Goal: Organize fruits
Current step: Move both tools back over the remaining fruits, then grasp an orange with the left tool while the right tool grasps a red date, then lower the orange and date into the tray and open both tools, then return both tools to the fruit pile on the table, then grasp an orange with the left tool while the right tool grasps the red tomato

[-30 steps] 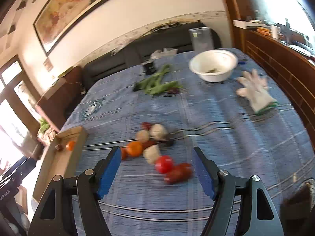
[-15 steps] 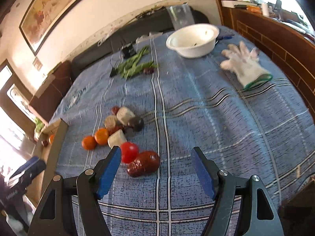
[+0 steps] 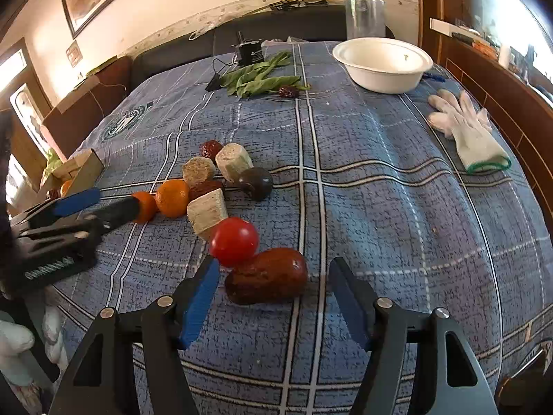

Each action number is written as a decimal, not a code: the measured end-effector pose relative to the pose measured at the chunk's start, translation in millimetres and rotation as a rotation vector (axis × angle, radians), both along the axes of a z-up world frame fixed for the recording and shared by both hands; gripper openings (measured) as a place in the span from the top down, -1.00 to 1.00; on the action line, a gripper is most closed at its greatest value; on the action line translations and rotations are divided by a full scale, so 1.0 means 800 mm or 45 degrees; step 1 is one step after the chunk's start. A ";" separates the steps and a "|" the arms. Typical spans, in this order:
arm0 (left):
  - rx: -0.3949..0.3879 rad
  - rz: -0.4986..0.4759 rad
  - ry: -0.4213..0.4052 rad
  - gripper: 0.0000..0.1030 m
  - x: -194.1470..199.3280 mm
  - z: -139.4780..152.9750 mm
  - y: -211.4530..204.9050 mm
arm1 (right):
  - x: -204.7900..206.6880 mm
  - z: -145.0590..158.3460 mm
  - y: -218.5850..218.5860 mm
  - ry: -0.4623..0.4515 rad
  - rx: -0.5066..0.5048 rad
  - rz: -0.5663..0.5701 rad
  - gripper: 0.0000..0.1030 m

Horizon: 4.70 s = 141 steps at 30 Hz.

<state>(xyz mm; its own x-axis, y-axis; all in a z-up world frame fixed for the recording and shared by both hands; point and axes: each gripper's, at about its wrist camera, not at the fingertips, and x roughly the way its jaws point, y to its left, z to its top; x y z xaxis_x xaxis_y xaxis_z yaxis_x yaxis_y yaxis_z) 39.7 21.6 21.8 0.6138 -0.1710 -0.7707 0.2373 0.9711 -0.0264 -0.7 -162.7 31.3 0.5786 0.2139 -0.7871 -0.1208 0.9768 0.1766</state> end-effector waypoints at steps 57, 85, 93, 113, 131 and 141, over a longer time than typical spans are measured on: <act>-0.152 0.592 0.225 0.43 -0.028 0.008 0.362 | 0.049 0.022 0.419 -0.012 -0.107 0.658 -0.04; -0.273 0.609 -0.085 -0.37 -0.127 0.101 0.319 | -0.009 0.093 0.267 -0.190 0.192 0.330 -0.55; -0.243 0.461 -0.105 -0.37 -0.149 0.099 0.220 | -0.039 0.076 0.159 -0.159 0.304 0.049 -0.59; -0.119 0.339 -0.034 -0.37 -0.137 0.076 0.138 | -0.047 0.050 0.052 -0.135 0.293 -0.127 -0.58; -0.124 0.210 0.058 -0.38 -0.096 0.048 0.072 | -0.020 0.029 -0.001 -0.055 0.079 -0.117 -0.45; -0.111 0.083 0.047 -0.38 -0.046 0.034 0.033 | 0.019 0.001 0.030 -0.010 -0.100 -0.002 0.09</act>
